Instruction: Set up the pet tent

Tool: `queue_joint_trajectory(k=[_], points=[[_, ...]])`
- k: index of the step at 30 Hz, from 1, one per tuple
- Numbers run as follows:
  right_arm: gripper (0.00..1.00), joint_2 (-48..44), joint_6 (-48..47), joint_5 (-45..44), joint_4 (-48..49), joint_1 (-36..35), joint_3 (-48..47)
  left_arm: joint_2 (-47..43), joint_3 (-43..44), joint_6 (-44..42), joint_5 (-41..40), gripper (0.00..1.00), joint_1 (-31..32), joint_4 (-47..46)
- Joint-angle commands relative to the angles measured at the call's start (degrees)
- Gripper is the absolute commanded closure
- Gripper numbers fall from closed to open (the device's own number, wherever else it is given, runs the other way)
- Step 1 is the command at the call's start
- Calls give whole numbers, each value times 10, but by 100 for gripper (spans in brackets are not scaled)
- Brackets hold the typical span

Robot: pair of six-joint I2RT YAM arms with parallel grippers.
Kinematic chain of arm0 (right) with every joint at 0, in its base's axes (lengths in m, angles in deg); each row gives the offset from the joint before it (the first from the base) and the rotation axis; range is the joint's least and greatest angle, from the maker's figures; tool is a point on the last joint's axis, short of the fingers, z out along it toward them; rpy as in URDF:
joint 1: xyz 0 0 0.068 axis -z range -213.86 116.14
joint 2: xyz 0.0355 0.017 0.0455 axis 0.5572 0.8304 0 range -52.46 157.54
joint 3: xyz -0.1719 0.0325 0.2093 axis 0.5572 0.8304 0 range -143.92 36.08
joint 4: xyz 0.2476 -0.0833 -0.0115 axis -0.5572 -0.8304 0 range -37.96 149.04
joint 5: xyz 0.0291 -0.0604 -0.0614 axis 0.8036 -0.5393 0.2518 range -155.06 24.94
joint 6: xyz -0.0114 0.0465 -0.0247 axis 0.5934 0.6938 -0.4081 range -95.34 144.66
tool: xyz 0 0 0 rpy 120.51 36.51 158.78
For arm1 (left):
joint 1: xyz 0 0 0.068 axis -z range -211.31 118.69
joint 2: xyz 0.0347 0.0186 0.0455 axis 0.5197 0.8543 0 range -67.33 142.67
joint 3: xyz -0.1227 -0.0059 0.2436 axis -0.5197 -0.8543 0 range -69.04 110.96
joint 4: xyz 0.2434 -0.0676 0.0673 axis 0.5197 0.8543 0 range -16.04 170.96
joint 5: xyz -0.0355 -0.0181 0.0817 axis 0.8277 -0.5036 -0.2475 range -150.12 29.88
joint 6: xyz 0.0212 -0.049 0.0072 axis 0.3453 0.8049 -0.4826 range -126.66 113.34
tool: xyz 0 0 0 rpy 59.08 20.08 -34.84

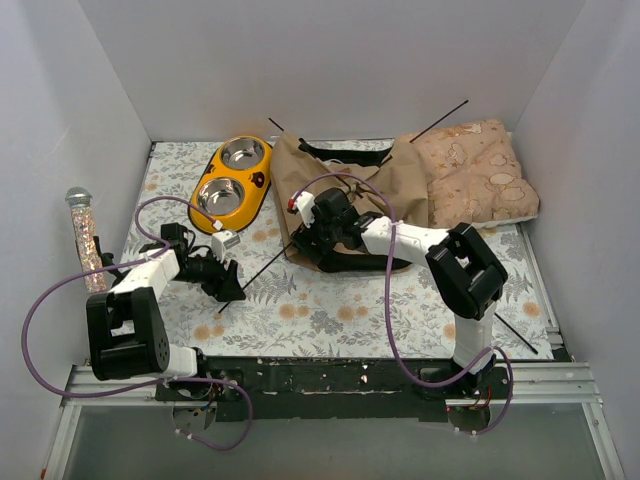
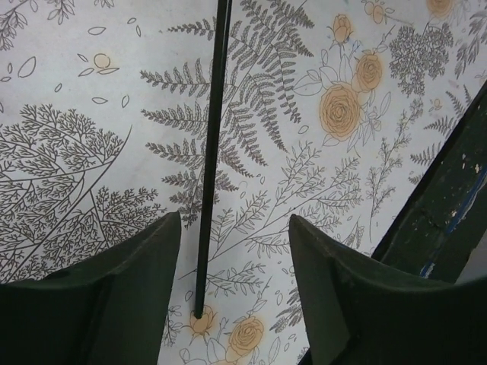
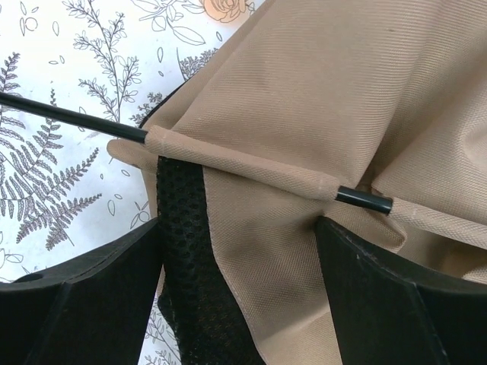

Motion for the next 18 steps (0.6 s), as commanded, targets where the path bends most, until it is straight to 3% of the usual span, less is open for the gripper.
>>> queue_joint_trajectory(k=[1, 8, 12, 14, 16, 17, 18], points=[[14, -17, 5, -51, 20, -26, 14, 1, 13, 1, 8, 39, 2, -7], [24, 9, 3, -107, 26, -32, -4, 19, 2, 26, -23, 43, 13, -46], [45, 12, 12, -67, 9, -32, -19, 41, -8, 43, -69, 46, 36, -83], [58, 15, 17, -37, -3, -32, -30, 53, -8, 47, -76, 58, 43, -87], [73, 10, 21, -9, -4, -30, -32, 56, -3, 53, -70, 91, 46, -87], [81, 5, 25, 12, -2, -28, -28, 53, 0, 58, -60, 100, 46, -82], [87, -4, 32, 34, 6, -26, -24, 47, 7, 59, -47, 100, 45, -71]])
